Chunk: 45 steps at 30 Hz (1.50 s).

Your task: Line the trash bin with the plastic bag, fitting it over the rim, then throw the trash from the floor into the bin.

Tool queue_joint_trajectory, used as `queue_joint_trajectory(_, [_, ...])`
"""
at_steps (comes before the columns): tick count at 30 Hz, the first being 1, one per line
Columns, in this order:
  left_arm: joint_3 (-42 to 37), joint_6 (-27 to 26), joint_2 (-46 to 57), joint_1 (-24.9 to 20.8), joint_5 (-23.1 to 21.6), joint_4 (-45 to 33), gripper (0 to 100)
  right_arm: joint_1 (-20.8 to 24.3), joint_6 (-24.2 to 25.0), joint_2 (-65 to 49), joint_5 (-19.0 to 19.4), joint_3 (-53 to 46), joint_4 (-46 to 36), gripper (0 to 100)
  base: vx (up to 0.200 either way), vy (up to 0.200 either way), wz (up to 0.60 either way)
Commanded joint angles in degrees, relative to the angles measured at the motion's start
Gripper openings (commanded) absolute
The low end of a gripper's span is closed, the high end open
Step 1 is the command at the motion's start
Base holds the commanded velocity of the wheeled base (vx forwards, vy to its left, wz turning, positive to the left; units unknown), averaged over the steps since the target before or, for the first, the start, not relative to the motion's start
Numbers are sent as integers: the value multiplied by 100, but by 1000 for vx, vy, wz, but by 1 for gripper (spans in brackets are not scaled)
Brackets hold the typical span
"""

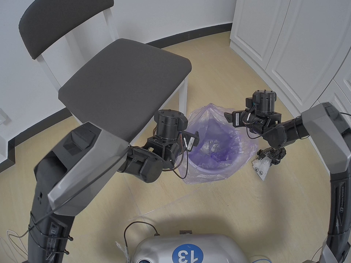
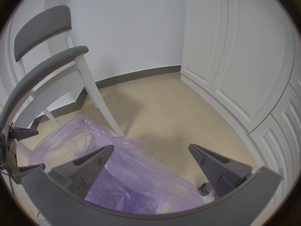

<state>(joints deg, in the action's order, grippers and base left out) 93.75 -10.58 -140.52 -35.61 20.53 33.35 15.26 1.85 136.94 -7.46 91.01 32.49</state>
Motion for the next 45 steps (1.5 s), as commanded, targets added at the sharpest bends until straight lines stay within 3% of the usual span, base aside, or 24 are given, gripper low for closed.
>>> queue_joint_trajectory(1, [583,-32,-599,72,171,-110,100,-15,175,589,34,329,267,100,0,0,0])
queue_joint_trajectory(9, [592,21,-511,133,180,-48,100,73,281,158,61,-251,715,100,0,0,0])
queue_joint_trajectory(17, [592,39,-441,168,267,48,100,293,245,-264,421,-963,662,100,0,0,0])
queue_joint_trajectory(37, [566,-5,-485,335,557,163,100,-234,122,35,421,-769,539,100,0,0,0])
queue_joint_trajectory(45, [961,-120,-740,502,575,268,100,-340,175,422,377,-277,566,100,0,0,0])
